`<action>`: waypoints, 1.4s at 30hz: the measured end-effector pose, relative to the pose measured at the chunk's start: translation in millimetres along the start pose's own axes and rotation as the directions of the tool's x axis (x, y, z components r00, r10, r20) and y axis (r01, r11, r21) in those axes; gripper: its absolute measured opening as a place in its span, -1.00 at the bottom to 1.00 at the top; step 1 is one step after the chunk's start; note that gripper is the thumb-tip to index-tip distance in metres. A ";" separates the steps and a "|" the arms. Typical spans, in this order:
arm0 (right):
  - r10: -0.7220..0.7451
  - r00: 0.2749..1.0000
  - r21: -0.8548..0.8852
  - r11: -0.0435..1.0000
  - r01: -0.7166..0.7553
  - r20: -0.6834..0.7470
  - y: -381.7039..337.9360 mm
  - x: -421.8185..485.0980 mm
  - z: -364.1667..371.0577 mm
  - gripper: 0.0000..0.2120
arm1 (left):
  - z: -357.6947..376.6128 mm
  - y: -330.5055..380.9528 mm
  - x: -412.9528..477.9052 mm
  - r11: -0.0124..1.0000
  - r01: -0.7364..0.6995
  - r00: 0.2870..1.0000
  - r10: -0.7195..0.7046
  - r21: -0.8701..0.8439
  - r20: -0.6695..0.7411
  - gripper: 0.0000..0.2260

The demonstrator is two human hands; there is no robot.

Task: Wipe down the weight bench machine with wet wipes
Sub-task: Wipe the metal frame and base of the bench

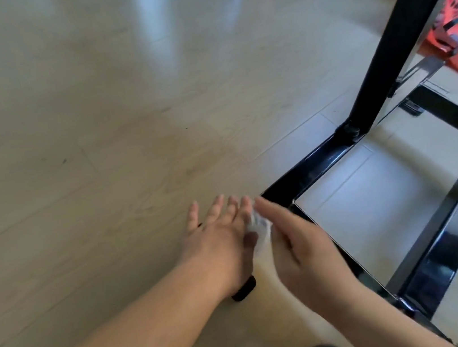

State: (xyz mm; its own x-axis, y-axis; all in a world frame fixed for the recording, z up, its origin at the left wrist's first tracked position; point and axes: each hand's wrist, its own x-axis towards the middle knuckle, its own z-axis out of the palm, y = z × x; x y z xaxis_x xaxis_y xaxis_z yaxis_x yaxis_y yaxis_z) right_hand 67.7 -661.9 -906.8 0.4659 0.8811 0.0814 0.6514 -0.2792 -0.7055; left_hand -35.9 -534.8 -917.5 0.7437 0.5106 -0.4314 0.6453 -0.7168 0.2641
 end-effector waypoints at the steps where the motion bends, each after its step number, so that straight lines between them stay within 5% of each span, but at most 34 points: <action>1: -0.036 0.999 -0.018 0.999 0.036 0.035 -1.2 -1.8 4.2 -0.48 | -3.5 -4.7 -0.9 1.000 0.027 1.000 -0.027 -0.007 0.016 -0.42; 9: -0.189 0.980 -0.407 0.902 0.145 -0.070 20.9 13.1 7.6 -0.69 | -0.4 -7.2 -5.2 0.971 0.010 0.999 -0.017 -0.240 -0.029 -0.35; 15: -0.029 0.989 -0.569 0.820 -0.061 -0.147 32.8 32.8 -7.5 -0.60 | -3.1 -5.6 -6.3 0.927 -0.043 0.988 -0.016 -0.373 -0.153 -0.35; 19: -0.163 0.987 -0.571 0.810 0.134 0.000 29.6 33.2 3.7 -0.65 | -11.6 -4.7 -4.6 0.924 -0.041 0.980 -0.037 -0.380 -0.195 -0.37; 23: -0.205 0.979 -0.547 0.819 0.176 0.008 40.0 43.7 4.1 -0.80 | -17.3 -6.7 -3.3 0.923 -0.034 0.981 -0.042 -0.382 -0.189 -0.34; 28: -0.321 0.943 -0.446 0.833 0.327 0.091 45.6 35.9 10.7 -0.64 | -14.0 -12.8 -1.3 0.904 -0.047 0.989 -0.019 -0.425 -0.148 -0.25; 32: -0.030 0.988 -0.477 0.873 0.099 0.150 47.7 51.8 -2.5 -0.50 | -14.4 -16.9 0.5 0.895 -0.057 0.993 0.004 -0.442 -0.120 -0.23; 35: 0.232 0.947 -0.601 0.797 -0.054 0.223 67.6 83.2 -28.6 -0.33 | -13.2 -14.9 3.0 0.892 -0.050 0.993 -0.003 -0.449 -0.117 -0.22; 38: 0.443 0.886 -0.510 0.798 -0.323 0.133 88.7 112.9 -58.1 -0.28 | -13.1 -11.1 4.3 0.888 -0.059 0.991 -0.002 -0.456 -0.131 -0.23; 40: 0.479 0.873 -0.507 0.778 -0.372 0.095 90.9 117.2 -59.1 -0.22 | -13.6 -9.3 3.7 0.888 -0.067 0.989 -0.002 -0.455 -0.149 -0.23; 42: 0.337 0.931 -0.580 0.790 -0.197 0.143 78.5 104.4 -38.8 -0.12 | -13.0 -8.3 3.3 0.884 -0.069 0.988 -0.002 -0.463 -0.151 -0.23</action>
State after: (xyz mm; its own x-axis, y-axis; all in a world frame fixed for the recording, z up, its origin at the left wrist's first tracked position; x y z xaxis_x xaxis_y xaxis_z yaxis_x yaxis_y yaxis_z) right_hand 190.7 -606.7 -926.3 0.5675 0.7804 -0.2627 0.7705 -0.6158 -0.1649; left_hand -36.5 -521.0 -910.0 0.7605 0.5778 -0.2963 0.5995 -0.4494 0.6623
